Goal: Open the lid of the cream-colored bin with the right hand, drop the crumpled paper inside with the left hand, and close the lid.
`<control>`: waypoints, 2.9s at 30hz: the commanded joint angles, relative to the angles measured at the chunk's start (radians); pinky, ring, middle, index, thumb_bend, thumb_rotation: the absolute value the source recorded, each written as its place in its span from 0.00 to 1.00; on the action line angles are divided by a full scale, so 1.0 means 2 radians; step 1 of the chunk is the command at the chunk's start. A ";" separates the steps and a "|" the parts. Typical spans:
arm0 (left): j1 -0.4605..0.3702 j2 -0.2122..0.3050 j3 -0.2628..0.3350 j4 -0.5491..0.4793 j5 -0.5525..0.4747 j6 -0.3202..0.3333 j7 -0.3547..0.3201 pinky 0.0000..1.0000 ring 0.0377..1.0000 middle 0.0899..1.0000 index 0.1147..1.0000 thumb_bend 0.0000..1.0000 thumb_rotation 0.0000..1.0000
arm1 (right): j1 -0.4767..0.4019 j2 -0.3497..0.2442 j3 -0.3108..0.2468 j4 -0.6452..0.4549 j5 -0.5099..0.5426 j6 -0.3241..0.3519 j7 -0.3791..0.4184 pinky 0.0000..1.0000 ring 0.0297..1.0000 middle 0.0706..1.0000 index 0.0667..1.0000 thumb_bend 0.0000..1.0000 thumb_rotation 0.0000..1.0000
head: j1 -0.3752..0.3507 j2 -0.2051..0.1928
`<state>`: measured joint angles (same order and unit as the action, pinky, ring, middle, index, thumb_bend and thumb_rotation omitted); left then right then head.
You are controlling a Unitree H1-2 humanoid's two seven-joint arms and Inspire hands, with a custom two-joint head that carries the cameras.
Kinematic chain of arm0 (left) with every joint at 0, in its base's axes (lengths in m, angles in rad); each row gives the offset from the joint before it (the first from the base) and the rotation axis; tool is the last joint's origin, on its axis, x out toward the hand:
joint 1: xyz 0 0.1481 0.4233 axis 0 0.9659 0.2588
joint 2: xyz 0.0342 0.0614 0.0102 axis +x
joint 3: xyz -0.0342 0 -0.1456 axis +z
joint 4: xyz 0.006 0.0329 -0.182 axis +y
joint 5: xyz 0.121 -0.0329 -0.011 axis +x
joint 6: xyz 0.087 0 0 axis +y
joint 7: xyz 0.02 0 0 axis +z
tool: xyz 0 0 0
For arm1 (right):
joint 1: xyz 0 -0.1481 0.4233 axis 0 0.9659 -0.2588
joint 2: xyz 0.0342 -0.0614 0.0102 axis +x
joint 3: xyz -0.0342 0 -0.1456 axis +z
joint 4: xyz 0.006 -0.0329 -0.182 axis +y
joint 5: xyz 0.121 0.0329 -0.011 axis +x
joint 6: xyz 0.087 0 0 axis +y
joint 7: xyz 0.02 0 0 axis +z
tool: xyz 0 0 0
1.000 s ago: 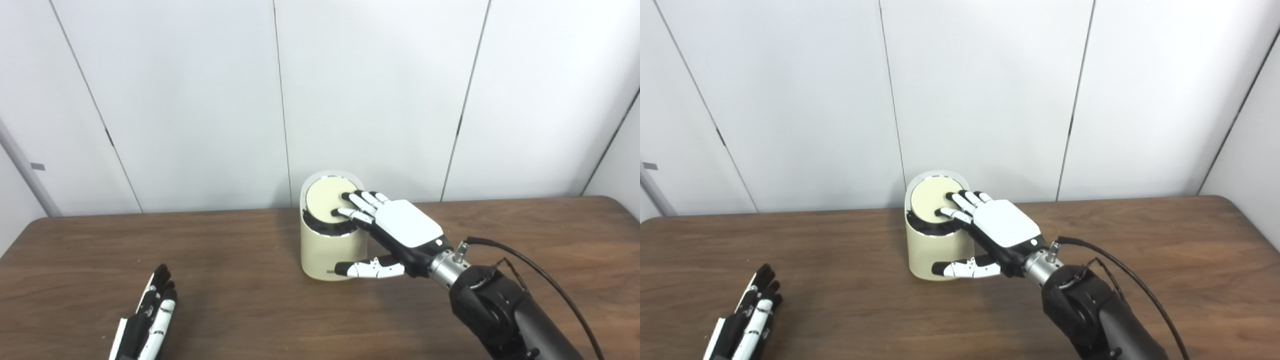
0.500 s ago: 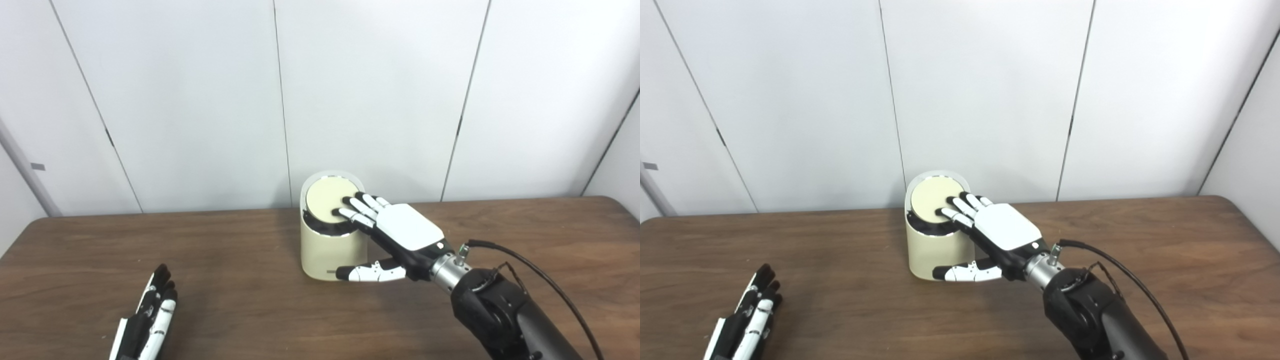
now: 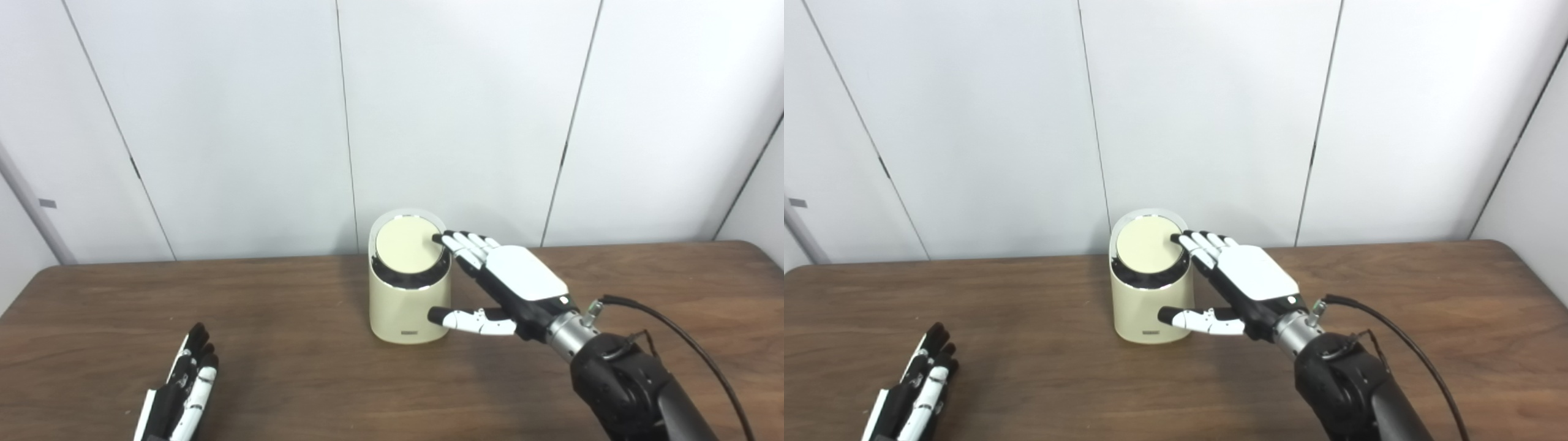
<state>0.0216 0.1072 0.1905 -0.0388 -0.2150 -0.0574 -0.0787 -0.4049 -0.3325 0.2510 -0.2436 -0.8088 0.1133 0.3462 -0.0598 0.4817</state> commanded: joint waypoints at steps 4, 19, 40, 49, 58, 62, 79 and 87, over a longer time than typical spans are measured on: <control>0.008 -0.011 -0.003 0.021 -0.008 -0.013 -0.002 1.00 1.00 1.00 1.00 0.43 0.55 | 0.005 -0.010 -0.021 -0.034 0.003 -0.006 -0.015 1.00 1.00 1.00 0.99 0.54 1.00 | -0.002 0.001; 0.004 0.002 -0.005 0.027 0.003 -0.020 -0.005 1.00 1.00 1.00 1.00 0.42 0.58 | 0.070 0.008 -0.091 -0.030 0.084 0.006 -0.043 0.89 1.00 1.00 0.99 0.52 0.98 | -0.010 0.004; 0.006 0.011 -0.002 0.012 0.002 -0.010 -0.005 1.00 1.00 1.00 1.00 0.45 0.63 | 0.137 0.105 -0.197 0.051 0.345 -0.026 -0.121 0.98 0.97 0.97 0.95 0.50 1.00 | -0.015 0.027; 0.011 0.010 -0.001 -0.002 -0.006 -0.010 -0.009 1.00 1.00 1.00 1.00 0.43 0.71 | 0.154 0.108 -0.205 0.068 0.383 -0.050 -0.136 1.00 0.97 0.96 0.95 0.55 1.00 | -0.013 0.046; 0.018 0.011 0.000 -0.018 -0.013 0.000 -0.006 1.00 1.00 1.00 1.00 0.50 0.82 | 0.166 0.110 -0.201 0.052 0.403 -0.030 -0.144 1.00 0.96 0.95 0.94 0.53 1.00 | -0.002 0.073; 0.023 0.010 0.002 -0.022 -0.019 -0.008 -0.008 1.00 1.00 1.00 1.00 0.50 0.82 | 0.175 0.112 -0.201 0.036 0.414 -0.017 -0.144 1.00 0.96 0.95 0.93 0.52 1.00 | -0.002 0.079; 0.039 0.009 0.000 -0.052 -0.027 -0.003 -0.008 1.00 1.00 1.00 1.00 0.46 0.84 | 0.188 0.110 -0.203 0.029 0.445 -0.034 -0.144 0.99 0.96 0.96 0.95 0.48 1.00 | 0.006 0.119; 0.044 0.009 -0.002 -0.054 -0.025 -0.007 -0.008 1.00 1.00 1.00 1.00 0.48 0.84 | 0.197 0.112 -0.204 0.022 0.457 -0.030 -0.145 1.00 0.97 0.96 0.95 0.47 1.00 | 0.007 0.132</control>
<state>0.1051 0.1242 0.1877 -0.1199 -0.2680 -0.0514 -0.0921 0.0041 -0.1077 -0.1516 -0.1603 0.0971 0.0873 0.0636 -0.0460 0.7455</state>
